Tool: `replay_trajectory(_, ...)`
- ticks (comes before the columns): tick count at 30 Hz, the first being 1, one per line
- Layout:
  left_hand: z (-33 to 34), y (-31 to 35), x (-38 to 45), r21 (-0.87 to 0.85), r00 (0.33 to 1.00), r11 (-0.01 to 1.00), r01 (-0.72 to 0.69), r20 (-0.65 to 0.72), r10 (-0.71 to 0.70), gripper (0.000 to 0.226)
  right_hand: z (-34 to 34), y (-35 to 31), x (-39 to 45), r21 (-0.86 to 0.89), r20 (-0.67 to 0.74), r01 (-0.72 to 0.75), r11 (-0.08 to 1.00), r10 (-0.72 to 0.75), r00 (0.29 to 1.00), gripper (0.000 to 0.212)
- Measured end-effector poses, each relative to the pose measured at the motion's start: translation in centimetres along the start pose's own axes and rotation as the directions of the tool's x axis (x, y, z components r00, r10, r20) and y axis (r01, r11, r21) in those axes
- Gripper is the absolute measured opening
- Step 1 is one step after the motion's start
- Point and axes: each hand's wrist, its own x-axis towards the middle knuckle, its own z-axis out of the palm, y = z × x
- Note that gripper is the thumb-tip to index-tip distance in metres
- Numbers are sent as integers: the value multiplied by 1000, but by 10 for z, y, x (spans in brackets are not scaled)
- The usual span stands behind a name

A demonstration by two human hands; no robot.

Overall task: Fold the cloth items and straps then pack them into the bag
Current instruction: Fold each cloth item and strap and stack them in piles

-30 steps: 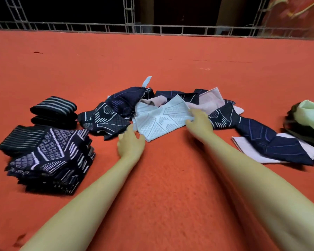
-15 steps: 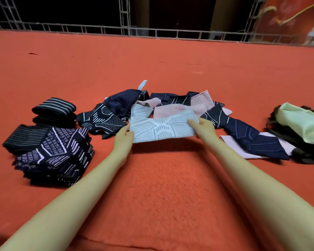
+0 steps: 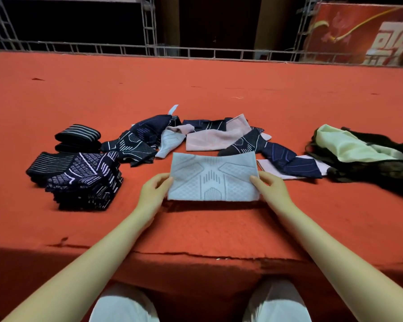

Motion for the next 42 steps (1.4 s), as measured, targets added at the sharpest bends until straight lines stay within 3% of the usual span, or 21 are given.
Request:
replay_trajectory(4, 6, -8, -7, -7, 994, 994, 112, 1, -112, 15, -5, -4, -11, 99, 3, -84, 992, 84, 996, 16)
replay_trajectory(9, 15, 0, -14, -51, 983, 982, 180, 28, -179, 19, -12, -6, -20, 118, -46, -58, 991, 64, 997, 17)
replay_trajectory(12, 16, 6, -15, -136, 986, 977, 165, 39, -161, 19, -15, -8, -23, 101, -55, -58, 993, 64, 996, 25)
replay_trajectory(14, 15, 9, -17, -175, 996, 981, 84, 42, -77, 25, -15, -14, -25, 184, -38, -106, 977, 115, 993, 33)
replay_trajectory(16, 15, 12, -25, -132, 994, 991, -8, 103, 22, 29, -14, -18, -25, 397, -31, -163, 903, 190, 981, 36)
replay_trajectory(18, 16, 10, -35, -99, 973, 995, -33, 223, 55, 23, -14, -21, -26, 669, -2, -224, 708, 303, 953, 39)
replay_trajectory(19, 17, 8, -40, -61, 956, 998, -30, 289, 46, 19, -15, -20, -27, 759, 20, -234, 608, 338, 941, 44)
replay_trajectory(20, 18, 5, -44, -19, 939, 1000, -24, 344, 30, 24, -17, -16, -27, 767, 30, -259, 587, 371, 928, 46)
replay_trajectory(23, 24, -4, -47, 185, 898, 982, -29, 436, -56, 30, -18, -9, -36, 531, -8, -298, 794, 356, 934, 34)
replay_trajectory(25, 29, -3, -49, 394, 885, 902, -177, 464, -29, 22, -20, -2, -42, 297, -80, -275, 914, 311, 947, 14)
replay_trajectory(27, 35, -3, -51, 499, 878, 815, -295, 478, 25, 24, -21, 5, -46, 185, -128, -306, 934, 332, 935, 39)
replay_trajectory(29, 41, -4, -54, 507, 898, 814, -284, 439, 40, 31, -23, 5, -45, 243, -157, -381, 892, 423, 892, 55)
replay_trajectory(32, 46, -8, -54, 493, 939, 842, -221, 339, 48, 26, -26, 2, -44, 378, -112, -406, 832, 476, 872, 44)
replay_trajectory(36, 42, -12, -53, 434, 956, 883, -178, 287, 52, 32, -20, -19, -43, 499, -82, -288, 817, 376, 923, 24)
replay_trajectory(39, 41, -9, -57, 354, 967, 923, -149, 249, 60, 38, -2, -29, -46, 532, -78, -248, 810, 338, 938, 41)
replay_trajectory(42, 40, -9, -61, 309, 979, 942, -131, 190, 74, 39, 22, -33, -57, 487, -148, -201, 850, 307, 940, 32)
